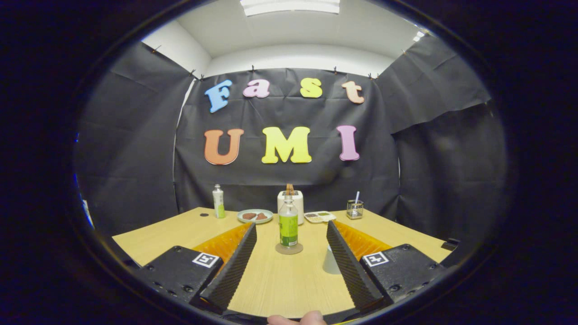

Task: Take the bottle from table, then pour the juice into the cup, finally place the bottle on the coaster

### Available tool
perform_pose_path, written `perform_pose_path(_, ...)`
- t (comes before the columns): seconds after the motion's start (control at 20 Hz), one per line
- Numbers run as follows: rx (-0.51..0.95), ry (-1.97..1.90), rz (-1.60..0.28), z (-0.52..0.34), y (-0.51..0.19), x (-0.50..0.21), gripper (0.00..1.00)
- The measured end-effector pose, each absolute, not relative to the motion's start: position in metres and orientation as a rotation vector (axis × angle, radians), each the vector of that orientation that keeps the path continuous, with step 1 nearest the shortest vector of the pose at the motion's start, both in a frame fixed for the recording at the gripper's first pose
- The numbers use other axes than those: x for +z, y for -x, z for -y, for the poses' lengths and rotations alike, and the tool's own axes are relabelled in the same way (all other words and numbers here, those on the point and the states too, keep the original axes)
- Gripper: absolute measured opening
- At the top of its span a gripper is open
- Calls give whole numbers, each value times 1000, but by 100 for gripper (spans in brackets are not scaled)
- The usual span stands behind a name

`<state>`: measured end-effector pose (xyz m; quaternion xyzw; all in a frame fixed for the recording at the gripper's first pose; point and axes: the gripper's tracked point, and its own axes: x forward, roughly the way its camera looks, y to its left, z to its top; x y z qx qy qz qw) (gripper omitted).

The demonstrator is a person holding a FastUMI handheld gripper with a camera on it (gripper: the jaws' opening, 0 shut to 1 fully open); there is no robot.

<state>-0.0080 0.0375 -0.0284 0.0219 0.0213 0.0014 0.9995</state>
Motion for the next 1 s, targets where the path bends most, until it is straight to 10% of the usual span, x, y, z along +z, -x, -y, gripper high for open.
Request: perform_pose_path(1.0, 50, 42, 22, -72, 28, -55, 100)
